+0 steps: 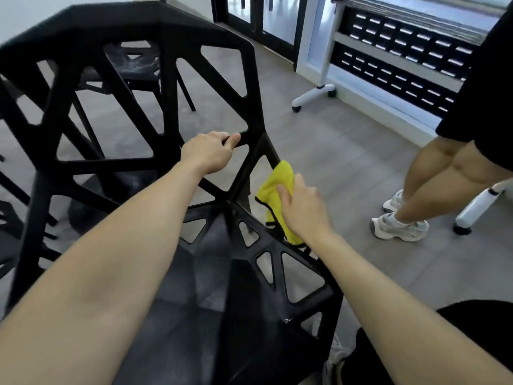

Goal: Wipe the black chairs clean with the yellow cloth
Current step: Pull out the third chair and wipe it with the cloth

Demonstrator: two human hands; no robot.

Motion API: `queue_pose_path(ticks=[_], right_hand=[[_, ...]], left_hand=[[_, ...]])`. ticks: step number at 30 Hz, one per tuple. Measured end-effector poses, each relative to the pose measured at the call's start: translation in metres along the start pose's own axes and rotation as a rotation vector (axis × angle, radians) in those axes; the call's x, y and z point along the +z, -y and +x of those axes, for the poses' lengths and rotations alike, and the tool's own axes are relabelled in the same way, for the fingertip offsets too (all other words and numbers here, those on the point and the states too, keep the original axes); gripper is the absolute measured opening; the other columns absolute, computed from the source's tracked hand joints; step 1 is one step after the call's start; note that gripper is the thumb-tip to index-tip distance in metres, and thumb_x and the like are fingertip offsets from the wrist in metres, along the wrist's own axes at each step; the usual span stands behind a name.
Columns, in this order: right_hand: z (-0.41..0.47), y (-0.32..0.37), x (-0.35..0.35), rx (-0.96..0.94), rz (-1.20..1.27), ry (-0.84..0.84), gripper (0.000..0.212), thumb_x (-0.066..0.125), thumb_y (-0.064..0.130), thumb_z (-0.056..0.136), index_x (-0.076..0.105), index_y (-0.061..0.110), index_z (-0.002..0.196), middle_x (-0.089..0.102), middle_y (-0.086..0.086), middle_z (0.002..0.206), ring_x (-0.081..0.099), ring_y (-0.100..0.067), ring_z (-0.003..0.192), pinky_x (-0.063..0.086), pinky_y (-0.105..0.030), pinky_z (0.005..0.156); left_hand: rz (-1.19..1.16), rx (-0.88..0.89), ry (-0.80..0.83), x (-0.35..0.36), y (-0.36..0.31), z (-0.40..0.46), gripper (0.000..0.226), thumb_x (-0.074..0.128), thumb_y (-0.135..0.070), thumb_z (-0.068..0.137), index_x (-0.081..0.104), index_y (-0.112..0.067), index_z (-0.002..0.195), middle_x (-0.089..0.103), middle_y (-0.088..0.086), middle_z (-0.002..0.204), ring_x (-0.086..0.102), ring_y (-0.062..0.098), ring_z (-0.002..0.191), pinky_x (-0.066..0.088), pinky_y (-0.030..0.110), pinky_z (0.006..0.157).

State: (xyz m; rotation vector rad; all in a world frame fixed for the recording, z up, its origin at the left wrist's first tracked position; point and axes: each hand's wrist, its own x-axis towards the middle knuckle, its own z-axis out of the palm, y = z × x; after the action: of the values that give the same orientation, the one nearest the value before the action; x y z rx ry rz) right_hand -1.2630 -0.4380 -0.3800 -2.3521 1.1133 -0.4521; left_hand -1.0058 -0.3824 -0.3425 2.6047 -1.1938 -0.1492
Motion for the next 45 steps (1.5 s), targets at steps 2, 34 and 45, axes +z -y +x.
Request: queue_pose_path(ticks=[2,34,45], right_hand=[[-0.05,-0.03,0.001,-0.004,-0.068,-0.03,0.035,0.047,0.049,0.109,0.044,0.015,0.103,0.067,-0.026,0.085,0.065,-0.051,0.079,0.041,-0.047,0.057],[-0.059,-0.117,0.002,0.136,0.199,-0.085,0.049,0.061,0.068,0.094,0.063,0.02,0.104,0.074,-0.009,0.093,0.067,-0.039,0.095,0.053,-0.046,0.078],[-0.157,-0.106,0.04,0.463,0.393,-0.13,0.068,0.068,0.066,0.093,0.048,0.012,0.129,0.07,-0.017,0.12,0.066,-0.042,0.109,0.052,-0.05,0.087]], left_hand=[[0.01,0.0,0.003,-0.002,-0.002,-0.002,0.063,0.021,-0.072,0.109,0.064,-0.037,0.139,0.072,0.006,0.126,0.065,0.036,0.12,0.05,0.044,0.087],[0.021,0.167,-0.181,0.076,-0.024,-0.087,0.072,0.041,-0.047,0.103,0.041,0.002,0.156,0.046,0.03,0.156,0.042,0.05,0.145,0.03,0.056,0.127],[-0.16,0.075,0.17,0.113,-0.079,-0.121,0.028,0.032,-0.024,0.114,0.057,-0.014,0.105,0.07,0.029,0.11,0.058,0.049,0.123,0.039,0.054,0.113]])
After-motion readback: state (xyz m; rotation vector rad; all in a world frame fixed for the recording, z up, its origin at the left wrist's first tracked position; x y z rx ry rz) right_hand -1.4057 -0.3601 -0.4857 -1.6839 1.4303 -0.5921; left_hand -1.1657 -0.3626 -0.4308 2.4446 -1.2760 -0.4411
